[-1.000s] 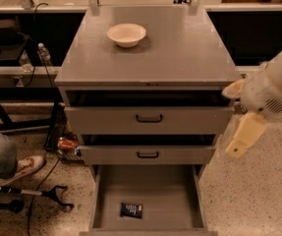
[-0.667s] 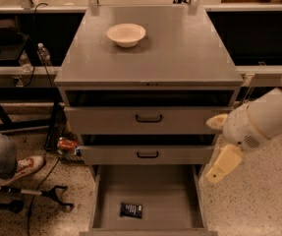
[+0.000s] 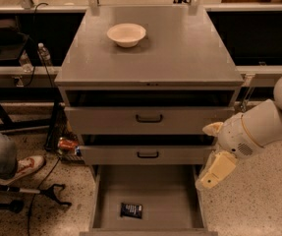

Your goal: Pick rxbar blueberry from bottom drawer and place on counter

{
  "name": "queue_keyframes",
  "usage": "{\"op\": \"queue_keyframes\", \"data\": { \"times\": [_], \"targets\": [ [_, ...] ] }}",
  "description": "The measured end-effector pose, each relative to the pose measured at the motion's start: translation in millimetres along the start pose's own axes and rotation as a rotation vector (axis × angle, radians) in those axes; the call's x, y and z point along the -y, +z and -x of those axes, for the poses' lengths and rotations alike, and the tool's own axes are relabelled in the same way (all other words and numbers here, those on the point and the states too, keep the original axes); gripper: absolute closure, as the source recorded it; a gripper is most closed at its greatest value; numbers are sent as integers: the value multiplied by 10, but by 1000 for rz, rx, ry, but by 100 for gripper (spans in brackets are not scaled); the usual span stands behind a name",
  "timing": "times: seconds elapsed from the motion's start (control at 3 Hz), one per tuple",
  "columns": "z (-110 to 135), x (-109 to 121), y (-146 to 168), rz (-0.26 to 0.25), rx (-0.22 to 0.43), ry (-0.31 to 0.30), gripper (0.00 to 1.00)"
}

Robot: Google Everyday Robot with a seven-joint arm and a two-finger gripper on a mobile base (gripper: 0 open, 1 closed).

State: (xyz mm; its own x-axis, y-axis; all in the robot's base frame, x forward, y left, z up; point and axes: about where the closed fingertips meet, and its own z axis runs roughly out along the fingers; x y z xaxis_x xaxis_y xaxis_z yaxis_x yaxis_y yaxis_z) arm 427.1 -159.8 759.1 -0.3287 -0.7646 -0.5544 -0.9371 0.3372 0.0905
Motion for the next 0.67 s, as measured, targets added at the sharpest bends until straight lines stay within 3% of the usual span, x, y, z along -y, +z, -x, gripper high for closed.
{"op": "queue_keyframes", "data": {
  "times": [0.33, 0.67],
  "targets": [
    [-34, -4, 49, 9, 14, 14, 0],
    [-297, 76, 387, 35, 68, 64, 0]
  ]
}}
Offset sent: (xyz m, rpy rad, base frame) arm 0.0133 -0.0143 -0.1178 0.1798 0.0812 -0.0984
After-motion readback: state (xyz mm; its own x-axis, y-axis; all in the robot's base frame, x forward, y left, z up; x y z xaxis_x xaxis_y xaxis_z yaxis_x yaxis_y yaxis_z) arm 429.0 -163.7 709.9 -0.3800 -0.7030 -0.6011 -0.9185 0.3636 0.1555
